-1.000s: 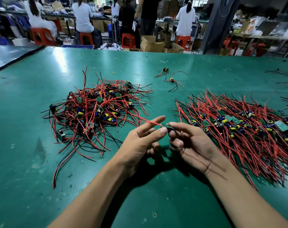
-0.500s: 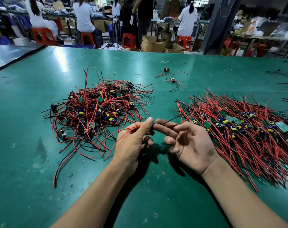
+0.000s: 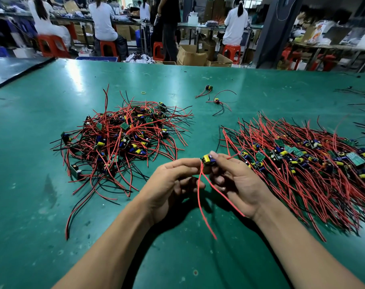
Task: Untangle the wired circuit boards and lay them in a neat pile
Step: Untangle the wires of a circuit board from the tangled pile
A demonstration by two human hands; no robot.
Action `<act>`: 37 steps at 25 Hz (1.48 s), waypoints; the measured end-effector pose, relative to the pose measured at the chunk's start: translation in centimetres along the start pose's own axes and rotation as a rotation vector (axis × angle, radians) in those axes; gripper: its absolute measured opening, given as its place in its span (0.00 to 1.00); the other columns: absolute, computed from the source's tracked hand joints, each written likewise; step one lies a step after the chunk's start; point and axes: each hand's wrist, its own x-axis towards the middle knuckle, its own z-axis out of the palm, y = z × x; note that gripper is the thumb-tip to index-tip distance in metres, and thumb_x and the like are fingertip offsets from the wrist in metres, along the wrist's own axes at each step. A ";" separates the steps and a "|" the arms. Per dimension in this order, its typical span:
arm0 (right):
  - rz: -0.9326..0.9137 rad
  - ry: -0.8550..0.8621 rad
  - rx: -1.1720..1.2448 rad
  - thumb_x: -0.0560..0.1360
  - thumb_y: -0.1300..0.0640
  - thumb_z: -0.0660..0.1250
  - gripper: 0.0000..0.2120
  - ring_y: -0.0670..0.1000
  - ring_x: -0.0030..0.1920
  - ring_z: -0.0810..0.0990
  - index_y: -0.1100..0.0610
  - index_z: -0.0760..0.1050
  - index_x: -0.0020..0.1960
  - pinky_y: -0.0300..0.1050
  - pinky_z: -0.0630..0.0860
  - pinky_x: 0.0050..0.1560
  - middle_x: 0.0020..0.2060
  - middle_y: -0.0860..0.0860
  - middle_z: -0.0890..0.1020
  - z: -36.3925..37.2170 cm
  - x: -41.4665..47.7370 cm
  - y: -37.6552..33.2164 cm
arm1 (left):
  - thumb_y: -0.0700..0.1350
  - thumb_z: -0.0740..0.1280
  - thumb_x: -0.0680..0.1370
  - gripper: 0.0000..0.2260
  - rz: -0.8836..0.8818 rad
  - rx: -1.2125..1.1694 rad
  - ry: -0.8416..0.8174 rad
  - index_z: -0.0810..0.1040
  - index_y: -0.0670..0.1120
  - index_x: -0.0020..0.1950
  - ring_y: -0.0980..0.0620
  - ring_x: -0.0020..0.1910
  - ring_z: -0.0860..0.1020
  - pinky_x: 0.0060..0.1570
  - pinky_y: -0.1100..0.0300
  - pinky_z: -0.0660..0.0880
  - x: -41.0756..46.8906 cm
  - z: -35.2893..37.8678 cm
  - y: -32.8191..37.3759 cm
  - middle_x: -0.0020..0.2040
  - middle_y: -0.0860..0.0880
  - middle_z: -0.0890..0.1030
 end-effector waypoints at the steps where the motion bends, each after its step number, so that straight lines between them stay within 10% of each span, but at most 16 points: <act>1: 0.008 -0.005 -0.005 0.66 0.52 0.75 0.08 0.42 0.22 0.67 0.54 0.78 0.40 0.33 0.61 0.21 0.28 0.48 0.75 0.0 -0.1 0.0 | 0.39 0.65 0.76 0.08 -0.016 -0.001 -0.008 0.83 0.41 0.50 0.51 0.31 0.79 0.36 0.60 0.75 0.1 -0.1 0.1 0.47 0.42 0.84; 4: 0.001 0.010 -0.048 0.63 0.52 0.77 0.15 0.43 0.23 0.67 0.56 0.77 0.44 0.33 0.62 0.21 0.30 0.49 0.78 0.0 -0.3 0.2 | 0.51 0.71 0.72 0.08 -0.011 0.070 0.001 0.83 0.47 0.40 0.50 0.30 0.80 0.36 0.59 0.74 -0.1 0.2 0.0 0.38 0.46 0.83; 9: -0.038 0.104 -0.173 0.62 0.51 0.78 0.09 0.45 0.23 0.66 0.52 0.78 0.34 0.35 0.62 0.21 0.27 0.49 0.76 0.2 -0.3 0.3 | 0.45 0.78 0.63 0.11 0.049 0.039 0.067 0.80 0.45 0.40 0.47 0.33 0.82 0.34 0.61 0.77 0.0 0.2 -0.5 0.38 0.41 0.81; 23: -0.006 -0.028 -0.090 0.63 0.55 0.78 0.10 0.52 0.40 0.81 0.55 0.85 0.43 0.51 0.80 0.45 0.43 0.57 0.84 -0.1 -0.2 0.4 | 0.39 0.70 0.74 0.03 0.072 0.176 0.011 0.83 0.44 0.41 0.45 0.35 0.82 0.37 0.58 0.76 -0.1 0.2 -0.4 0.39 0.42 0.83; 37: 0.082 -0.073 -0.083 0.70 0.60 0.73 0.04 0.54 0.35 0.81 0.55 0.84 0.44 0.48 0.80 0.38 0.38 0.56 0.83 -0.1 -0.8 0.1 | 0.35 0.67 0.78 0.06 0.118 0.300 -0.022 0.84 0.38 0.45 0.46 0.32 0.81 0.38 0.57 0.79 -0.3 0.4 -0.9 0.38 0.39 0.83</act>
